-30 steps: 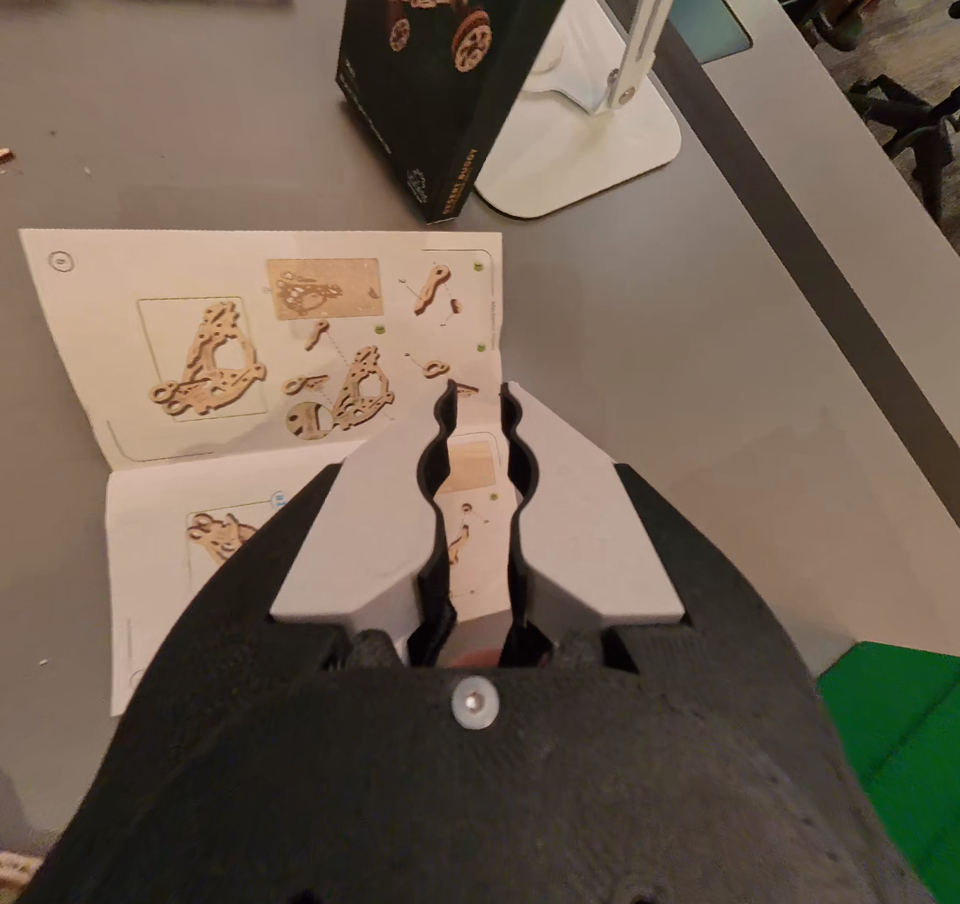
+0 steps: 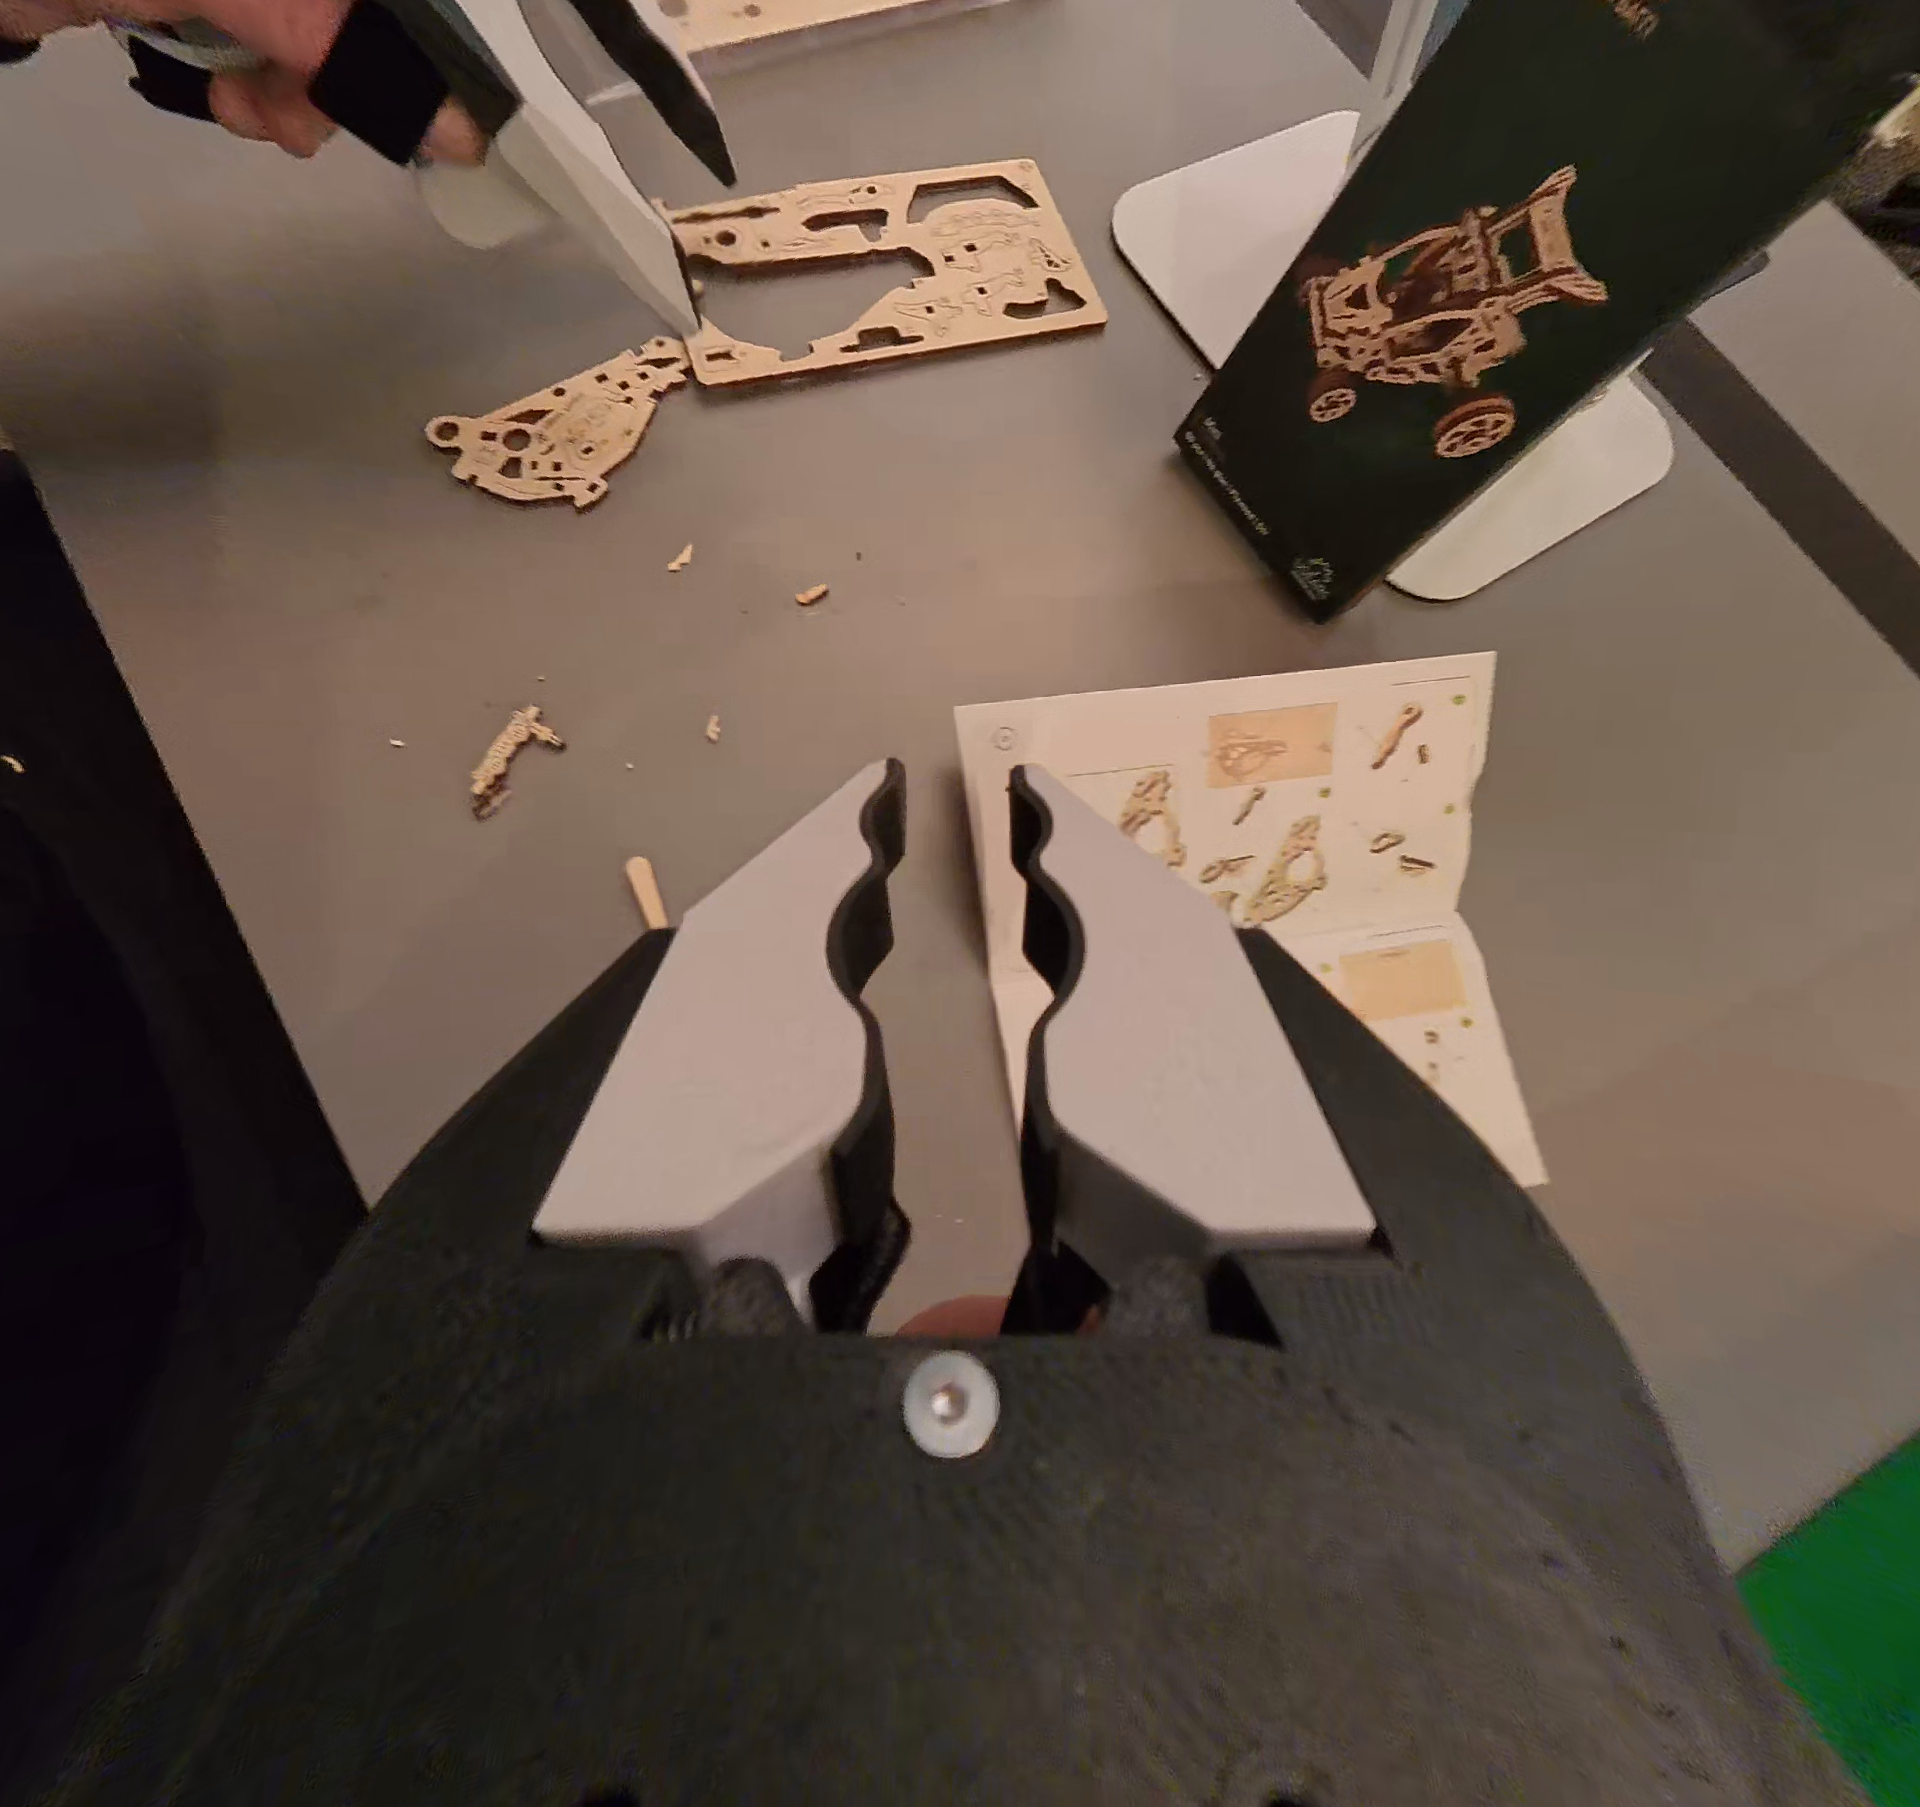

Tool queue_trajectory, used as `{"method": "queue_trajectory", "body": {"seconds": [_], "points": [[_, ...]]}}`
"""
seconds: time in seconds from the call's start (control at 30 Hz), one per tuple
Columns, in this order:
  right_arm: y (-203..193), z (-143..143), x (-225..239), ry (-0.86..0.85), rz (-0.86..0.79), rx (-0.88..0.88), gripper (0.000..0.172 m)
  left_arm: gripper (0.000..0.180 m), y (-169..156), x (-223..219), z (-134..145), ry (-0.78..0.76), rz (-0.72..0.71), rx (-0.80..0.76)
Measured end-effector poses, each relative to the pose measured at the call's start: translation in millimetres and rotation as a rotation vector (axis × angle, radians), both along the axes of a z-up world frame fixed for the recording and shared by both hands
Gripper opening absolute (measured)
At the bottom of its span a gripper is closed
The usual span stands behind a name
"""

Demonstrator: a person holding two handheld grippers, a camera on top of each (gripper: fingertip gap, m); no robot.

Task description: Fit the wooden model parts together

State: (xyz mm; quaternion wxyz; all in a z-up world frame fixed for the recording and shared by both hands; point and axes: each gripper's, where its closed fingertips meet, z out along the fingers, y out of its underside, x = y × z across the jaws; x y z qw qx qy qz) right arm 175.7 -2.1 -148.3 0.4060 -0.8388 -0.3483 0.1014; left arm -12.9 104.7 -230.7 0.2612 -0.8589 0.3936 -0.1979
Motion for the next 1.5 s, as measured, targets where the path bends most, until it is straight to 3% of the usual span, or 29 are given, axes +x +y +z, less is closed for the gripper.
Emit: {"method": "queue_trajectory", "body": {"seconds": [0.03,0.17,0.37,0.5,0.53,0.73,0.97,1.5], "points": [[-3,-1,-4,0.02,-0.002,-0.004,0.017,0.08,0,-4,-1,0.046,-0.023,0.032],[-15,-4,-14,0.071,-0.012,-0.013,0.017,0.08,-18,-14,-4,0.119,-0.127,0.049],[-29,-16,-42,0.138,0.012,-0.062,0.016,0.089,-74,-10,-10,0.063,-0.153,-0.03],[-33,-25,-67,0.153,0.044,-0.078,0.017,0.08,-87,-10,-29,0.179,-0.134,0.053],[-33,-25,-71,0.156,0.047,-0.076,0.017,0.067,-88,-5,-28,0.15,-0.12,0.068],[-35,-27,-78,0.198,0.026,-0.086,0.016,0.033,-91,-1,-26,0.113,-0.103,0.12],[-41,-32,-78,0.25,0.019,-0.117,0.016,0.029,-97,-2,-25,0.083,-0.11,0.134],[-49,-28,-72,0.46,0.0,-0.187,0.023,0.029,-132,24,15,-0.323,-0.067,-0.083]]}}
